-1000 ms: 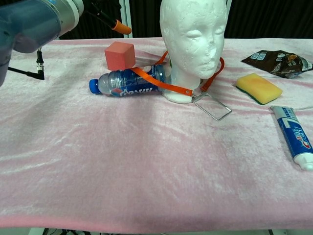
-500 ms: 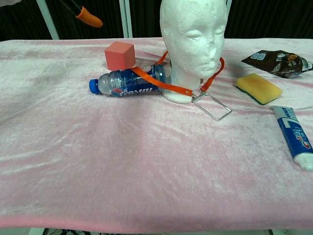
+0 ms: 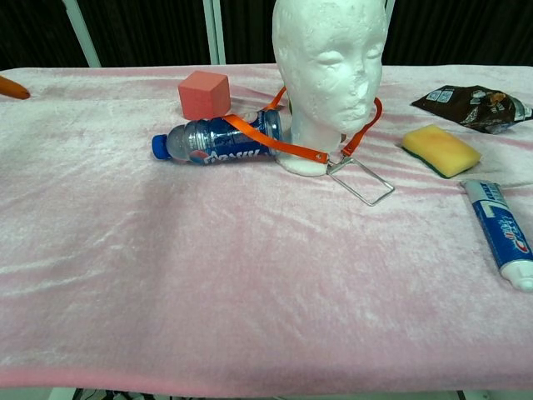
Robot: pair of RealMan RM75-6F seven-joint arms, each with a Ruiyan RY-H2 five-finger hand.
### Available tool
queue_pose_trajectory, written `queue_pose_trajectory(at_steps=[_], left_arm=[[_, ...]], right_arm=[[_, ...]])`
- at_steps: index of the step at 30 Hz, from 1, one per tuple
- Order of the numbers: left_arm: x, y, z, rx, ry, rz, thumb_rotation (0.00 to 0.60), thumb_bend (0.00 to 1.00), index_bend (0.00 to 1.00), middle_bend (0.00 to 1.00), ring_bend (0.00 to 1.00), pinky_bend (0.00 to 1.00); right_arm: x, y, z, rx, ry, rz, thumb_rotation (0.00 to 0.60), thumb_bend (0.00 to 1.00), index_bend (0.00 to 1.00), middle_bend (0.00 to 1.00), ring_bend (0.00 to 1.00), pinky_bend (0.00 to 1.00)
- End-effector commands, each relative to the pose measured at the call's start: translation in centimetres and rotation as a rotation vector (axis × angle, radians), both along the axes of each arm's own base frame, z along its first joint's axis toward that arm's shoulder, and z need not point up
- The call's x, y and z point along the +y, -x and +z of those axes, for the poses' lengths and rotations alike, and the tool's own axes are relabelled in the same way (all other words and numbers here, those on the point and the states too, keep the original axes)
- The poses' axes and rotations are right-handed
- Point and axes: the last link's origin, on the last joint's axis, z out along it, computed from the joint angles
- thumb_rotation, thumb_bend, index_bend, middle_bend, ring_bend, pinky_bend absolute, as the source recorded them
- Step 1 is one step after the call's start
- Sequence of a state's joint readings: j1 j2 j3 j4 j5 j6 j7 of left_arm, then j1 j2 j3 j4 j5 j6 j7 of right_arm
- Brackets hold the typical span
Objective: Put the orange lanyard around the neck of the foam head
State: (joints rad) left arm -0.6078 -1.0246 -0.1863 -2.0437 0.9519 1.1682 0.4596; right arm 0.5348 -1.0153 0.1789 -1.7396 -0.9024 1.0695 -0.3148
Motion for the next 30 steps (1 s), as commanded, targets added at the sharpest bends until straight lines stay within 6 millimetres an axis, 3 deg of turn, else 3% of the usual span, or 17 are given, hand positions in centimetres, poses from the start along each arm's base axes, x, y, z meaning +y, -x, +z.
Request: queue_pose_trajectory(at_steps=[1, 2, 11, 22, 26, 30], left_arm=[[-1.4, 1.2, 0.7, -0.024, -0.022, 0.012, 0.600, 0.04, 0.17, 0.19, 0.00, 0.11], [-2.0, 1.9, 0.9, -0.029, -0.022, 0.024, 0.600, 0.04, 0.17, 0.19, 0.00, 0.11], [-4.3, 4.1, 1.9, -0.001, -0.017, 0.039, 0.600, 0.04, 0.17, 0.19, 0.00, 0.10], [-5.9, 6.5, 1.5, -0.013, -0.058, 0.048, 0.600, 0.04, 0.17, 0.20, 0.00, 0.10], [-6.0, 6.7, 1.0, -0.033, -0.047, 0.053, 0.600, 0.04, 0.16, 0.20, 0.00, 0.10], [-6.0, 6.8, 0.9, -0.029, -0.049, 0.052, 0.600, 0.04, 0.16, 0.20, 0.00, 0.10]], right_arm=[[1.6, 0.5, -2.0, 0.018, -0.048, -0.005, 0.600, 0.47, 0.27, 0.18, 0.24, 0.17], [2.4, 0.4, -3.2, 0.005, -0.082, -0.003, 0.600, 0.48, 0.27, 0.18, 0.24, 0.17], [4.4, -1.1, -6.9, -0.014, -0.171, 0.066, 0.600, 0.61, 0.27, 0.18, 0.23, 0.17], [5.1, -4.5, -11.5, 0.018, -0.246, 0.145, 0.600, 0.64, 0.26, 0.21, 0.23, 0.17], [4.6, -6.6, -13.3, 0.029, -0.246, 0.170, 0.600, 0.64, 0.26, 0.31, 0.29, 0.18], [3.8, -8.5, -14.3, 0.029, -0.239, 0.201, 0.600, 0.65, 0.26, 0.52, 0.45, 0.32]])
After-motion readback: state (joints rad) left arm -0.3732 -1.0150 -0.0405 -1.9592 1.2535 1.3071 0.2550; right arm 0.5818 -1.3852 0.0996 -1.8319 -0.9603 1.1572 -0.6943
